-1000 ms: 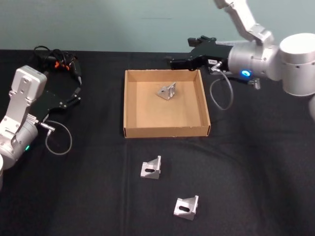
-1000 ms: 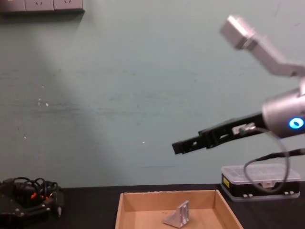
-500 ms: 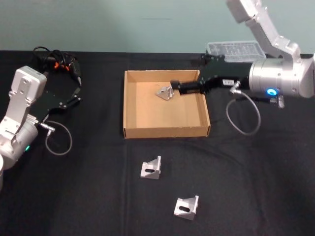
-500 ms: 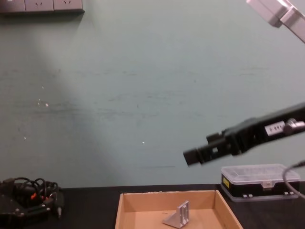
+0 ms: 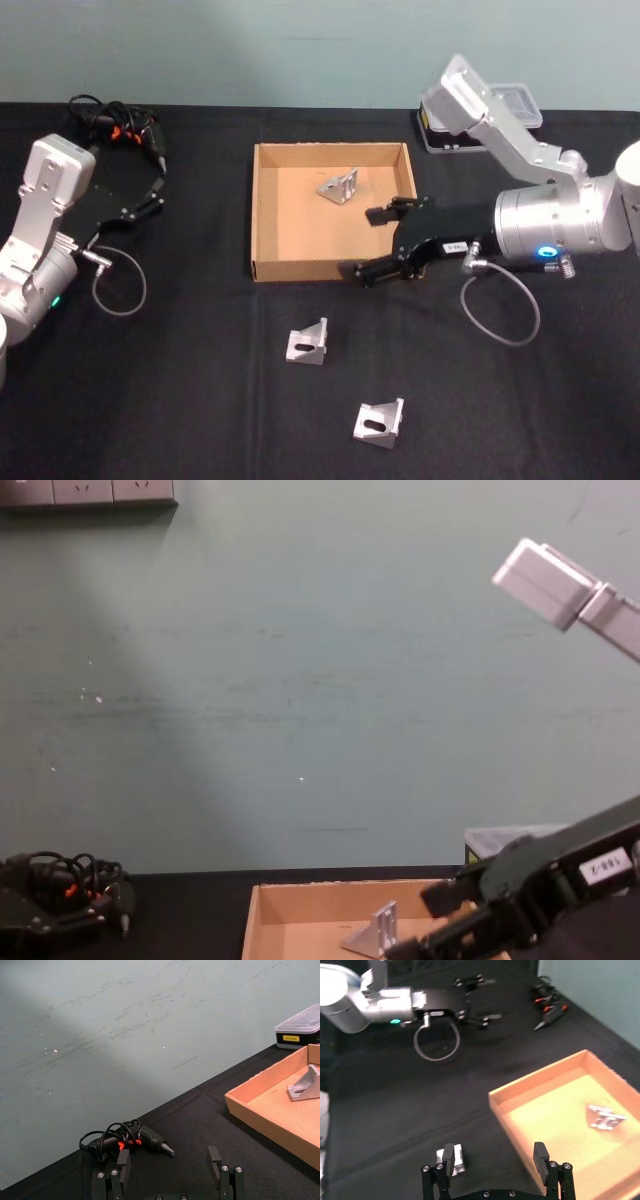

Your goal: Use one hand to pick up the angle iron from the table and place it into the box.

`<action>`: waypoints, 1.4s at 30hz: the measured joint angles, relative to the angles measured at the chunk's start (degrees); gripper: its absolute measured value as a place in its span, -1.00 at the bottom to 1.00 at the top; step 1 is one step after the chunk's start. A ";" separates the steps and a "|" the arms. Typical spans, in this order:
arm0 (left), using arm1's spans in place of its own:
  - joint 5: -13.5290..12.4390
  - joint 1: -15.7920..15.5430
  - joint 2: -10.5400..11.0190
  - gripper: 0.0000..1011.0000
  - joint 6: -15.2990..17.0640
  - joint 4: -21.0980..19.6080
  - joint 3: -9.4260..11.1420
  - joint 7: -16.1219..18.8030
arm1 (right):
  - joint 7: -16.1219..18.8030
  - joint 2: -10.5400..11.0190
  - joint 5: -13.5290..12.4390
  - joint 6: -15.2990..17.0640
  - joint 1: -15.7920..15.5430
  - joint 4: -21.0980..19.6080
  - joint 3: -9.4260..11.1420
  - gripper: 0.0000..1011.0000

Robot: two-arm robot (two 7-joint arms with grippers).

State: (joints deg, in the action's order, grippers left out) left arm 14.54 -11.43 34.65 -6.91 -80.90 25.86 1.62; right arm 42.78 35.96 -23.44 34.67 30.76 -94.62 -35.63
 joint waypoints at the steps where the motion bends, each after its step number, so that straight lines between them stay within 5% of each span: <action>1: 0.00 0.00 0.00 0.98 0.00 0.00 0.00 0.00 | 0.68 0.15 -0.02 -0.12 0.33 0.08 -0.80 0.98; 21: 0.00 0.00 0.00 0.98 0.00 0.00 0.00 0.00 | 6.01 0.80 2.32 -1.19 5.39 1.61 -10.88 0.98; 42: 0.01 0.00 0.00 0.98 0.00 0.00 0.00 0.00 | 3.38 -0.57 3.28 -1.58 7.01 4.62 -15.58 0.98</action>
State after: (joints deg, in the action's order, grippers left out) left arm 14.55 -11.43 34.65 -6.91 -80.90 25.86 1.62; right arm 46.16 35.39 -20.16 33.09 37.77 -90.00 -51.21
